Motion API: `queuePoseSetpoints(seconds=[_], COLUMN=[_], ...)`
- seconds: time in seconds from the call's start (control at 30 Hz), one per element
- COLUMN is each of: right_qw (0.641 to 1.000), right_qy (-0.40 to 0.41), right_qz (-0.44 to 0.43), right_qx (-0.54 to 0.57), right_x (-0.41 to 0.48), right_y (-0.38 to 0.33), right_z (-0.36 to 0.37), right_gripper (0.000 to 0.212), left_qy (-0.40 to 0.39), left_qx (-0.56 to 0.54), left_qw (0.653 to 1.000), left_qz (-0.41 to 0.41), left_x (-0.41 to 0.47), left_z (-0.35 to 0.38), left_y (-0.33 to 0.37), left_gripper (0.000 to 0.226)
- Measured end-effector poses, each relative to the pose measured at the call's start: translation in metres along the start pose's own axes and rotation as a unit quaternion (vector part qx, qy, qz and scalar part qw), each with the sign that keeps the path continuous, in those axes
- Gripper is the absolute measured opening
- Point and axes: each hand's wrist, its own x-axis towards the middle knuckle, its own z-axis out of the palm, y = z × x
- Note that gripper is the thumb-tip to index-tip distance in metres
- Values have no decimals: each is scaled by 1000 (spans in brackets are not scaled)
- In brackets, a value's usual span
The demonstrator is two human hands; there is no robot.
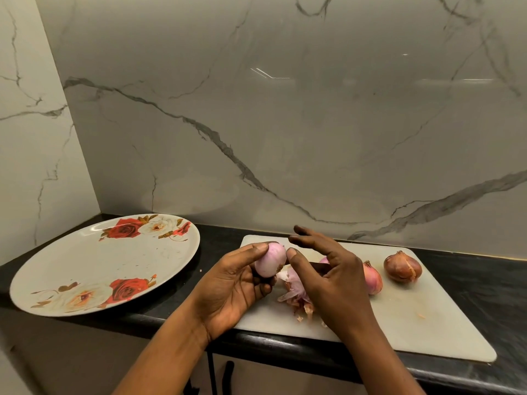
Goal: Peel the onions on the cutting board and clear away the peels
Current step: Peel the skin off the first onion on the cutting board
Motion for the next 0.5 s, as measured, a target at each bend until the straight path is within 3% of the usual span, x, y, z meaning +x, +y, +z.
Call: queuePoseSetpoints(seconds=[0.27,0.5], right_qw=[1000,997], right_qy=[-25,62], right_qz=[3,-2], right_qx=[-4,-35], right_x=[6,3], right_y=[2,6], right_z=[0,-3], right_gripper=[17,12], left_qy=[-7,19], left_qx=[23,-3], left_qw=[1000,999], left_qz=[10,32], left_x=[0,0], left_z=[1,2], left_y=[0,-2], left_gripper=[39,39])
